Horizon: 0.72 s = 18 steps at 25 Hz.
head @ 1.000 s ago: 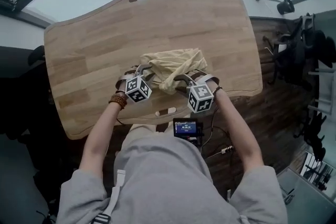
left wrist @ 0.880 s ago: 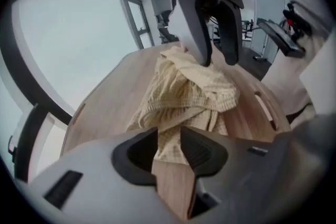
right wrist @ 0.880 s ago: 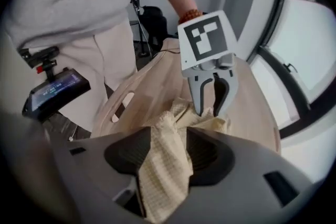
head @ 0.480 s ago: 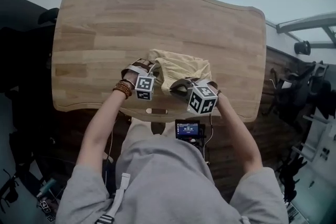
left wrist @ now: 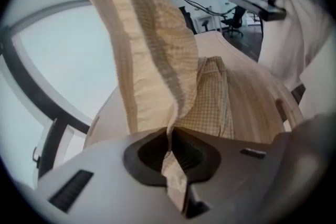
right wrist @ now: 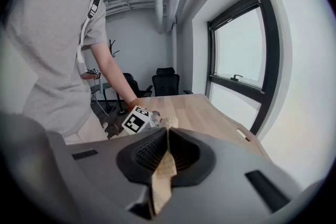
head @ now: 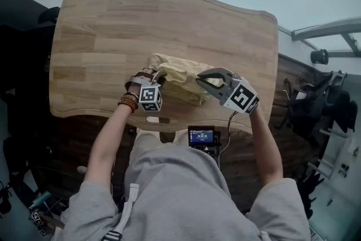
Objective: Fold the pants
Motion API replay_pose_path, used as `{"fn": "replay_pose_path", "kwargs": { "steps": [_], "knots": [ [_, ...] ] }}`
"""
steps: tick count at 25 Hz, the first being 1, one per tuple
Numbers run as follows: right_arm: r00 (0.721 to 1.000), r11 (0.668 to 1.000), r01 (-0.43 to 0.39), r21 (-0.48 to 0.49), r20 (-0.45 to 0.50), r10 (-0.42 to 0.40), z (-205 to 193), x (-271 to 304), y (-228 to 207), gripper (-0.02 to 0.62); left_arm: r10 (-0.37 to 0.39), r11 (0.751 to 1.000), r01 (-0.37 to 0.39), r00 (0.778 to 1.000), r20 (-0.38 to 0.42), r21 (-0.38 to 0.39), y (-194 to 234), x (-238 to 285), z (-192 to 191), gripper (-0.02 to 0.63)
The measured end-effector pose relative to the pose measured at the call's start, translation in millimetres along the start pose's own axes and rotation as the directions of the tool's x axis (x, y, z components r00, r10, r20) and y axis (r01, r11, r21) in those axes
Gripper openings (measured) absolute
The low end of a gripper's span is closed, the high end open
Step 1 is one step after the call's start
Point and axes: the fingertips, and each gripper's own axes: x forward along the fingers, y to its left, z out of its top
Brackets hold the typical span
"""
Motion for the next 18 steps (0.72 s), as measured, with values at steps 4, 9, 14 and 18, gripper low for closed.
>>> {"fn": "replay_pose_path", "kwargs": {
  "steps": [4, 9, 14, 18],
  "knots": [
    [0.994, 0.994, 0.107, 0.008, -0.017, -0.106, -8, 12, -41, 0.015, 0.014, 0.969, -0.005, 0.999, 0.036, -0.245, -13, -52, 6, 0.021],
    [0.984, 0.991, 0.134, -0.023, -0.114, -0.136, -29, 83, -93, 0.015, -0.093, 0.874, 0.134, 0.990, 0.108, -0.467, -77, -75, 17, 0.021],
    [0.967, 0.999, 0.048, -0.014, -0.250, -0.050, -63, 178, -110, 0.015, -0.054, 0.579, 0.146, 0.989, 0.141, -0.802, -82, -70, -13, 0.021],
    [0.930, 0.998, 0.029, 0.054, -0.369, -0.007, -109, 222, -108, 0.031, -0.092, 0.257, 0.202, 0.979, 0.184, -0.945, -90, -67, -42, 0.025]
  ]
}}
